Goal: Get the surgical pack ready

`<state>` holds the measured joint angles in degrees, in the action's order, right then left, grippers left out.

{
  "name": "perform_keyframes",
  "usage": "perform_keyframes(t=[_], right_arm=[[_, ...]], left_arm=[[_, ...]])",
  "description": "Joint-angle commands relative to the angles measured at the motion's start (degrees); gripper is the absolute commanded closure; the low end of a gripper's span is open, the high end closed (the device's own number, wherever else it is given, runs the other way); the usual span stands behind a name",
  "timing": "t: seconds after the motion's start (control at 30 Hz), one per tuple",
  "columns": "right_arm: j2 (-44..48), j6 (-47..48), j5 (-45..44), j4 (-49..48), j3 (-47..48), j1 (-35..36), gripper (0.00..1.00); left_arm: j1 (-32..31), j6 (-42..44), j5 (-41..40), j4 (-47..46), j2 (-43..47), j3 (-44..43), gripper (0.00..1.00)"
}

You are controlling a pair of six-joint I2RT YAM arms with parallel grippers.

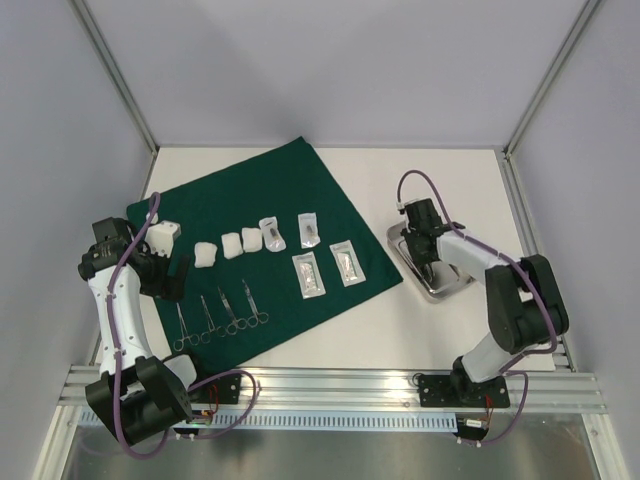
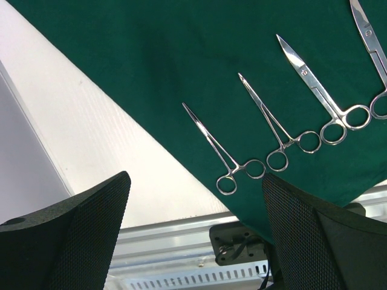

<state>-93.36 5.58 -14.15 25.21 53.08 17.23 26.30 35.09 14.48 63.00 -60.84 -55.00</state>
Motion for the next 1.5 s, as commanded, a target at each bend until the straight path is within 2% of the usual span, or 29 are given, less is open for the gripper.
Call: perform_keyframes(t=[0.0, 0.03, 0.1, 0.2, 0.23, 0.37, 0.5, 0.77, 0.93, 1.47], right_arm=[[5.2, -1.0, 1.2, 1.3, 2.6, 0.2, 0.71], [7.2, -1.6, 1.5, 1.2, 2.6, 0.1, 0.65], [8.7, -2.7, 2.5, 0.1, 2.4, -0.4, 0.64], [7.9, -7.1, 3.3, -0.3, 3.6, -4.0, 0.73], [7.0, -8.0, 3.0, -0.1, 4.4, -5.7, 0.81], [-0.2, -11.3, -1.9, 5.4, 9.6, -7.1, 0.99], [-5.5, -13.0, -4.7, 6.1, 11.1, -8.1, 0.99], [-11.1, -12.2, 0.9, 3.6, 11.1, -8.9, 1.0], [-10.4, -13.1, 4.8, 1.9, 9.5, -8.2, 1.0], [-6.9, -16.8, 5.4, 1.3, 6.3, -5.7, 1.0]], left_arm=[[0.3, 1.3, 0.7, -0.4, 1.2, 0.3, 0.01], [0.3, 1.3, 0.6, -0.3, 1.2, 0.3, 0.01], [0.3, 1.2, 0.9, -0.3, 1.3, 0.3, 0.01], [0.3, 0.7, 1.3, -0.3, 1.2, 0.3, 0.01], [0.3, 0.5, 1.3, -0.4, 1.2, 0.4, 0.01], [0.3, 0.1, 1.3, -0.4, 1.1, 0.5, 0.01], [0.3, 0.1, 0.7, -0.5, 1.2, 0.7, 0.01], [0.3, -0.5, -0.2, -0.9, 0.1, 0.5, 0.01], [0.3, -0.9, -0.2, -1.5, -0.3, 0.4, 0.01], [0.3, -0.3, -1.7, -2.2, -0.3, 1.7, 0.01]])
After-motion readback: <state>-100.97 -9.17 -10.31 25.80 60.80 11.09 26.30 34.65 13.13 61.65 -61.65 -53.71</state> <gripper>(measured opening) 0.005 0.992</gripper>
